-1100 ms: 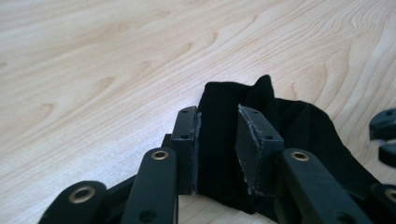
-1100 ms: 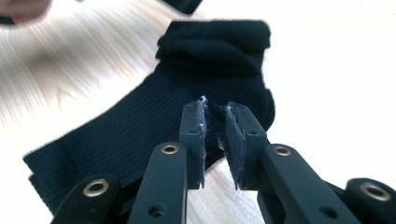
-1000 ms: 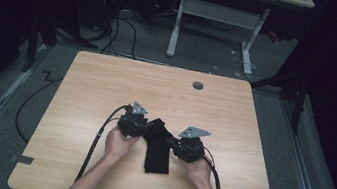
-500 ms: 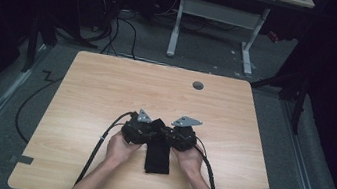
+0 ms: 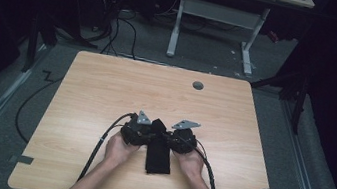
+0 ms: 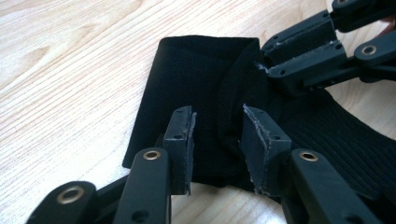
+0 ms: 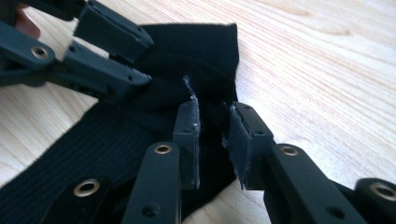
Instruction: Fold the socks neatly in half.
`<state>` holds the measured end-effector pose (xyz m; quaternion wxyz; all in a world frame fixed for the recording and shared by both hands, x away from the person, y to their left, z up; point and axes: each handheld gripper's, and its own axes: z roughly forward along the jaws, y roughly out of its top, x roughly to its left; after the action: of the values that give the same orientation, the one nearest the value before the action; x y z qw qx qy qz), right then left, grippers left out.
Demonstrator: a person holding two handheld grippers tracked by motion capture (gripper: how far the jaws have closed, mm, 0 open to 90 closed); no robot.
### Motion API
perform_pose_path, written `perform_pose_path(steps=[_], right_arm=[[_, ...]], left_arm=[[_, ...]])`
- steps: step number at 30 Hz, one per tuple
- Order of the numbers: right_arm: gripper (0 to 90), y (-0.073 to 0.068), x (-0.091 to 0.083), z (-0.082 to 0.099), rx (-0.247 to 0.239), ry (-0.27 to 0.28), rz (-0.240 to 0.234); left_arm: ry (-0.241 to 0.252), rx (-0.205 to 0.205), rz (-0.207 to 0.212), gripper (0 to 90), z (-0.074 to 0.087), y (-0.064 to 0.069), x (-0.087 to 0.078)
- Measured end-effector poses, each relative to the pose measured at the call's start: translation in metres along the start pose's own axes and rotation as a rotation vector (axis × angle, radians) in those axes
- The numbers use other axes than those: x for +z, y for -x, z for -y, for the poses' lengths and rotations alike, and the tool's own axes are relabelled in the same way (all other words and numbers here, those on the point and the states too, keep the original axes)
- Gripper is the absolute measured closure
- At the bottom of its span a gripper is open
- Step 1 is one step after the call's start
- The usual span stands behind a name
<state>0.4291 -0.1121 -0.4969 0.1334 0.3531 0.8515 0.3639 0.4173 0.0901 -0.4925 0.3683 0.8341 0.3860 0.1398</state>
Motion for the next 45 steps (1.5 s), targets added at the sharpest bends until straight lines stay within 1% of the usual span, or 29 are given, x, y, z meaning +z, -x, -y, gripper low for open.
perform_pose_path(steps=[1,4,7,8,12,14,17,21,22,23,27,29,32,35,38,40,42,45], right_arm=[[73.0,0.001,0.0,0.0,0.011,0.0,-0.003],[72.6,0.001,0.002,-0.003,-0.002,0.003,0.008],[69.9,0.003,0.002,-0.003,0.019,0.008,0.001],[69.3,0.004,0.001,-0.003,0.022,0.012,-0.002],[68.6,0.005,-0.011,-0.002,0.026,0.047,0.0],[68.6,0.005,-0.016,0.0,0.026,0.055,-0.003],[68.8,0.003,-0.022,0.004,0.015,0.049,-0.01],[69.2,0.001,-0.029,0.009,0.005,0.053,-0.019],[69.3,0.0,-0.03,0.011,0.002,0.054,-0.024],[69.5,-0.001,-0.032,0.012,0.0,0.052,-0.025],[70.1,-0.004,-0.036,0.018,-0.015,0.052,-0.028],[70.3,-0.005,-0.037,0.02,-0.016,0.051,-0.033],[70.6,-0.007,-0.041,0.023,-0.03,0.047,-0.036],[70.6,-0.008,-0.043,0.027,-0.033,0.045,-0.042],[70.6,-0.008,-0.041,0.032,-0.027,0.037,-0.049],[70.5,-0.007,-0.038,0.034,-0.024,0.028,-0.051],[70.5,-0.007,-0.037,0.036,-0.022,0.021,-0.052],[70.5,-0.008,-0.036,0.037,-0.029,0.014,-0.055]], left_arm=[[0.002,-0.002,-0.001,64.0,0.0,-0.001,0.0],[0.002,-0.021,-0.002,63.8,-0.002,-0.003,0.0],[0.012,-0.049,0.0,60.7,-0.003,-0.005,-0.004],[0.018,-0.052,-0.003,59.1,-0.003,-0.005,-0.006],[0.026,-0.057,-0.017,53.0,-0.005,-0.008,-0.01],[0.035,-0.071,-0.029,50.7,-0.009,-0.012,-0.014],[0.043,-0.086,-0.04,48.3,-0.011,-0.016,-0.017],[0.059,-0.121,-0.057,45.4,-0.013,-0.024,-0.017],[0.059,-0.121,-0.057,44.4,-0.013,-0.024,-0.017],[0.059,-0.143,-0.058,43.6,-0.012,-0.028,-0.016],[0.054,-0.194,-0.067,40.9,-0.01,-0.038,-0.012],[0.056,-0.213,-0.076,40.4,-0.008,-0.043,-0.01],[0.052,-0.234,-0.074,40.1,-0.007,-0.046,-0.006],[0.037,-0.235,-0.055,40.4,-0.006,-0.046,0.0],[0.02,-0.224,-0.031,43.2,-0.004,-0.044,0.006],[0.017,-0.212,-0.038,43.7,-0.004,-0.042,0.008],[0.015,-0.211,-0.037,44.4,-0.004,-0.042,0.008],[0.006,-0.189,-0.045,46.4,-0.004,-0.041,0.008]])
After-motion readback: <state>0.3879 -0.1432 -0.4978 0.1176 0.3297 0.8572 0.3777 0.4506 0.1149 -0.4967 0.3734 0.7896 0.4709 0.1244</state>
